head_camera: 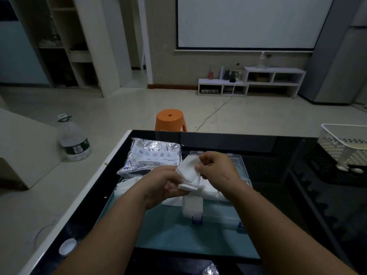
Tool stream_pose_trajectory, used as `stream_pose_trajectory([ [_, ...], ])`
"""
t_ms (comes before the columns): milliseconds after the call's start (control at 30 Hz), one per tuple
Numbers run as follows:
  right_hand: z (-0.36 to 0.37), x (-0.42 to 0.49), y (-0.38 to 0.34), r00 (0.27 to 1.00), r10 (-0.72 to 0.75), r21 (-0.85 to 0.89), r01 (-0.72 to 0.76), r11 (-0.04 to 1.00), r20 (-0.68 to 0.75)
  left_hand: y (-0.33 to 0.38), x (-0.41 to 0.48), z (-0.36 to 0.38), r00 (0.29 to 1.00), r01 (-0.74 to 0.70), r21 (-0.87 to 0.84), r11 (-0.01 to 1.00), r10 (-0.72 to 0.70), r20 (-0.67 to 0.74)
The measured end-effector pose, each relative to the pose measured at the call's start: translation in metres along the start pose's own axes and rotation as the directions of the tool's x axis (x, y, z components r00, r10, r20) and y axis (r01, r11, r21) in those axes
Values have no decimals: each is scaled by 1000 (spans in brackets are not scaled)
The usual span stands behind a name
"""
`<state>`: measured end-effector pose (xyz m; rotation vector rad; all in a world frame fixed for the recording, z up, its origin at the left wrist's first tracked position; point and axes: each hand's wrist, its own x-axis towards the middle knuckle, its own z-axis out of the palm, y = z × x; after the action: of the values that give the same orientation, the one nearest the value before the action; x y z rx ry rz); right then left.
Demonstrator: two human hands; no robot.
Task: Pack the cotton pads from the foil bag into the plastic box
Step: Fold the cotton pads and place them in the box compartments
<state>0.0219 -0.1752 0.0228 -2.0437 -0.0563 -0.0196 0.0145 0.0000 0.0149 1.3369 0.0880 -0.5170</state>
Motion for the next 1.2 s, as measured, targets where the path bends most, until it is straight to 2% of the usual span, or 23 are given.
stream_pose_trajectory([
  [100,-1,0,0,1000,15,25,-15,1000,13,-2,1,-3,1000,-15,60,998,13,24],
  [267,-2,0,-2,995,66,194,-78,978,70,-6,3,-3,1000,-26,104,994,25,9],
  [367,-6,1,-5,997,72,252,-74,965,16,-4,3,-2,1000,-21,105,994,21,-1],
  [500,-13,2,-8,998,31,240,-16,971,-61,-4,4,-3,998,-24,151,988,33,-61],
  [567,-15,2,-8,1000,12,203,-9,979,-10,-5,5,-3,995,-29,162,986,44,-88],
  [667,-10,0,-6,999,-2,22,1,1000,43,-5,5,-2,996,-43,170,985,56,-74],
  [767,-6,1,-4,999,-33,-139,33,990,2,-4,2,2,998,-46,176,983,53,-35],
  [833,-5,0,-4,999,-36,-184,30,982,-29,-3,1,3,999,-38,162,986,43,-26],
  [933,-4,0,-4,998,-40,-211,30,977,-44,-1,1,4,1000,-12,50,999,11,14],
  [1033,-4,0,-6,999,-38,-173,34,984,-19,-3,2,4,1000,-15,25,1000,16,-9],
  [1133,-2,-1,-7,1000,-7,-27,6,1000,-5,-6,9,3,991,-41,72,997,50,-128],
  [1200,-2,-1,-8,997,73,79,-74,994,18,-7,13,3,974,-64,66,996,77,-213],
])
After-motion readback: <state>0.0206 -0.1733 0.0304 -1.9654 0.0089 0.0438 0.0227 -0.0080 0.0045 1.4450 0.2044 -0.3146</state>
